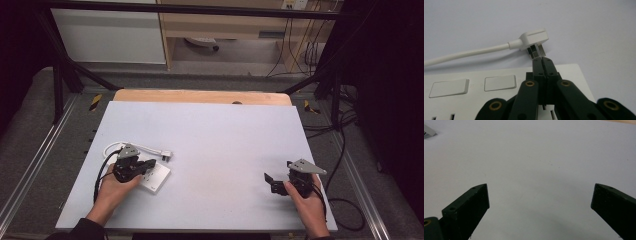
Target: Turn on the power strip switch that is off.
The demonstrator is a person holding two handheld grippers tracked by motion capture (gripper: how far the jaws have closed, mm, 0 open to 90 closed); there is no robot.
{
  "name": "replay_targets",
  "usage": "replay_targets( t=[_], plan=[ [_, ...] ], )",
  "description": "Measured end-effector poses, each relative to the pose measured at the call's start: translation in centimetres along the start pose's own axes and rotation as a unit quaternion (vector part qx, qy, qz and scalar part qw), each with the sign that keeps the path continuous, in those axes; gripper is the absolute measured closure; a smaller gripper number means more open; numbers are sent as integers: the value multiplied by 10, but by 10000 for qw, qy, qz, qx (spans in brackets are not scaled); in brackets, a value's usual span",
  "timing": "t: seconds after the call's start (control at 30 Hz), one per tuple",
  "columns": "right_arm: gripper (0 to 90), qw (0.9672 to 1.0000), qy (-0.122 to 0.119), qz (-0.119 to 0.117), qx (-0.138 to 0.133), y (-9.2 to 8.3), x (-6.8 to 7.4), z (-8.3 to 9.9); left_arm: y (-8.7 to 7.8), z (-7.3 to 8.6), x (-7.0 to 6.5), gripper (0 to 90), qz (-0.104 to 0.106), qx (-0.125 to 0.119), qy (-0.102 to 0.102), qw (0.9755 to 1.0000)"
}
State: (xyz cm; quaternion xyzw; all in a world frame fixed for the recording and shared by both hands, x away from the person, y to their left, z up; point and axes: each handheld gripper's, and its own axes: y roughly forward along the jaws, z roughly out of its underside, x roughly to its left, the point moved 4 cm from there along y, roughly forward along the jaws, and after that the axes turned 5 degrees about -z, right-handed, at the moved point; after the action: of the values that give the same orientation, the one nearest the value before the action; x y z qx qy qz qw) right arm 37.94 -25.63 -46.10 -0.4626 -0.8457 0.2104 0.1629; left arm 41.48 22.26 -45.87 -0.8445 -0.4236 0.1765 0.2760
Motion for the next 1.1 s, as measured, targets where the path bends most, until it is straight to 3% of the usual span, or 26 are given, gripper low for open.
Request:
replay_targets(
  t=[1.1],
  plan=[
    [22, 10000, 3, -2, 21, 0, 0, 0, 0, 2, 1, 900, 69, -17, -84, 9999]
  ],
)
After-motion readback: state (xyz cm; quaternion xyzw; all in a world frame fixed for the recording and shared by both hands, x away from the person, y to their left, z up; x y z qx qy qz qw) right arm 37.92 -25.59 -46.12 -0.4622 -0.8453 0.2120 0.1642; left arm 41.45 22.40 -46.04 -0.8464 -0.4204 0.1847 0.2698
